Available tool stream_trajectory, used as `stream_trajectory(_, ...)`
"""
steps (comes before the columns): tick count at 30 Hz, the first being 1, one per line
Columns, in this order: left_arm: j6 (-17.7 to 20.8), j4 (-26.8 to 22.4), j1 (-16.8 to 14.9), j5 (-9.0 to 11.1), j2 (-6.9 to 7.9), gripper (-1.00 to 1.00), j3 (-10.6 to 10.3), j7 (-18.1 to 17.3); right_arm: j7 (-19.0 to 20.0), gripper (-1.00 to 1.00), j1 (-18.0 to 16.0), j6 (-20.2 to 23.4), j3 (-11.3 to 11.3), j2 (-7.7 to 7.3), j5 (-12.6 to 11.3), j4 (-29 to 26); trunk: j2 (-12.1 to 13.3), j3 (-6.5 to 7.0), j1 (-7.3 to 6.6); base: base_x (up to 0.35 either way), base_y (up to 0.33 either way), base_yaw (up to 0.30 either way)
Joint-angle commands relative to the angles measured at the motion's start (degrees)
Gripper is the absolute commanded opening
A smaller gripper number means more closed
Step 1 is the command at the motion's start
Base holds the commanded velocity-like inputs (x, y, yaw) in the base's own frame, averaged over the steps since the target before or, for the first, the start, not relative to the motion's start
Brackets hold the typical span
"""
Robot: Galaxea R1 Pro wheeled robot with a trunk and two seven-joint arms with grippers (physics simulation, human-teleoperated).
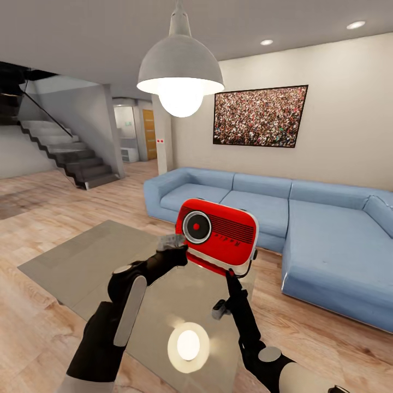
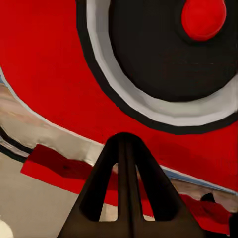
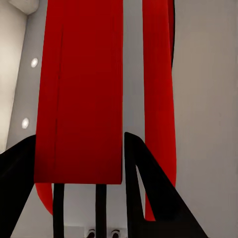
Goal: Turn on the radio receiver that's on the table in the living room.
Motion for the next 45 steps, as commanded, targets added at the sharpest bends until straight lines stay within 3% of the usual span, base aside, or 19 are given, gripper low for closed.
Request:
stream_trajectory(1, 0.9, 0.0, -0.71, -0.01, 0.0, -1.0, 0.0, -0.01, 0.01, -1.0, -0.01, -0.06, -0.08, 0.01, 0.12, -0.03, 0.0, 0.0, 0.0, 0.0, 0.0, 0.0)
stream_trajectory(11, 3.46, 0.21, -5.94, 0.01, 0.0, -1.0, 0.0, -0.04, 0.01, -1.0, -0.01, -0.06, 0.05, 0.01, 0.2, -0.03, 0.0, 0.0, 0.0, 0.0, 0.0, 0.0)
stream_trajectory(20, 3.45, 5.02, -9.31, 0.03, 0.0, -1.0, 0.0, 0.0, 0.01, -1.0, -0.01, -0.06, 0.18, 0.01, 0.22, -0.03, 0.0, 0.0, 0.0, 0.0, 0.0, 0.0)
stream_trajectory(27, 3.25, 10.1, -11.15, 5.48, 0.0, -1.0, -0.03, 0.01, 0.01, -1.0, -0.01, -0.06, 0.18, 0.01, 0.22, -0.03, 0.0, 0.0, 0.0, 0.0, 0.0, 0.0)
stream_trajectory(30, 3.06, 13.51, -13.27, 6.12, 0.0, -1.0, -0.08, -0.6, 0.01, -1.0, -0.01, -0.06, 0.15, 0.04, 0.22, -0.03, 0.0, 0.0, 0.0, 0.0, 0.0, 0.0)
stream_trajectory(36, 3.08, 14.27, -14.56, 6.63, 0.0, -1.0, -0.09, -1.02, 0.0, -1.0, -0.01, -0.06, 0.24, 0.12, 0.3, -0.03, 0.0, 0.0, 0.0, 0.0, 0.0, 0.0)
stream_trajectory(39, 2.96, 14.4, -15.15, 10.34, 0.0, -1.0, -0.11, -0.99, -0.06, -1.0, -0.01, -0.04, 0.33, 0.28, 0.31, -0.03, 0.0, 0.0, 0.0, 0.0, 0.0, 0.0)
stream_trajectory(45, 2.81, 16.29, -15.54, 11.83, 0.0, -1.0, -0.09, -1.49, -0.08, -1.0, -0.01, 0.0, 0.41, 0.47, 0.31, -0.03, 0.0, 0.0, 0.0, 0.0, 0.0, 0.0)
